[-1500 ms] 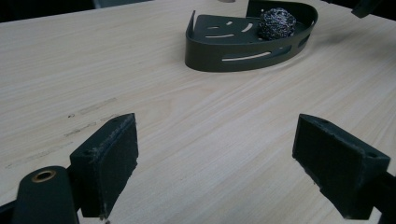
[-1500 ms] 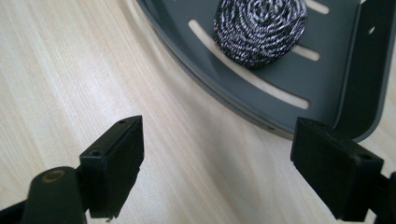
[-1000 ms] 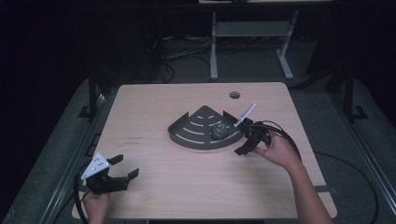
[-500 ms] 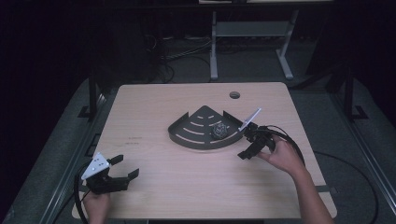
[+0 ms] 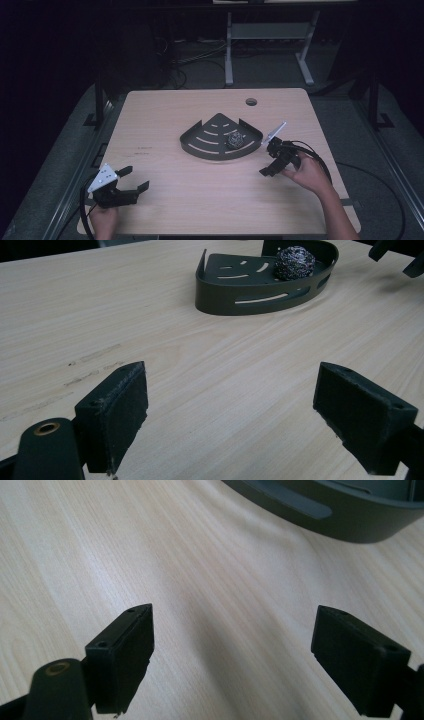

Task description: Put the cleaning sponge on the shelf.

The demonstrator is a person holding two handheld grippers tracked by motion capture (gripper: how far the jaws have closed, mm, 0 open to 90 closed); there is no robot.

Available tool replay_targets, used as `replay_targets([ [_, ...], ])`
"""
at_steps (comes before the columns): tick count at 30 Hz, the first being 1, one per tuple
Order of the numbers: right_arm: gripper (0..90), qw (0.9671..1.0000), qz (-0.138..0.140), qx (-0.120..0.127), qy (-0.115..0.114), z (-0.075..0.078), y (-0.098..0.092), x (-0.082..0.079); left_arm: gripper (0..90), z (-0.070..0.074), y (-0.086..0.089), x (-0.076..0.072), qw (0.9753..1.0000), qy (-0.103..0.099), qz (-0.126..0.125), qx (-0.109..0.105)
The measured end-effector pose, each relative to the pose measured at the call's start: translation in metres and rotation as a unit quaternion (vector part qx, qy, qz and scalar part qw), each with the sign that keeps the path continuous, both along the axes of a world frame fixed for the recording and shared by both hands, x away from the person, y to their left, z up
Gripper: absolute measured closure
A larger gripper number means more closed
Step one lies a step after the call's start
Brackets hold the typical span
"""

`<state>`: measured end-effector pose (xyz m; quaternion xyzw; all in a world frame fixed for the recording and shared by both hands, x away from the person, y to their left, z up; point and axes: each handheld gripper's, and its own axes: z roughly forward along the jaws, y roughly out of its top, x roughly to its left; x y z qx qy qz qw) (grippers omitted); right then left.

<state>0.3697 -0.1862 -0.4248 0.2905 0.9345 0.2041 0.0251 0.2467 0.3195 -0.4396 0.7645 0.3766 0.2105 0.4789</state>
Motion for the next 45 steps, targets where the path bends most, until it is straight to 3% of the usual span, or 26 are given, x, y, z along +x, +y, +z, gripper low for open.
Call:
replay_targets([
  [45,16.8,0.9996,-0.024,0.016,-0.004,-0.015,-0.032,-0.036,13.7,-0.001,-0.002,0.000,1.0000,0.000,-0.005,0.006],
])
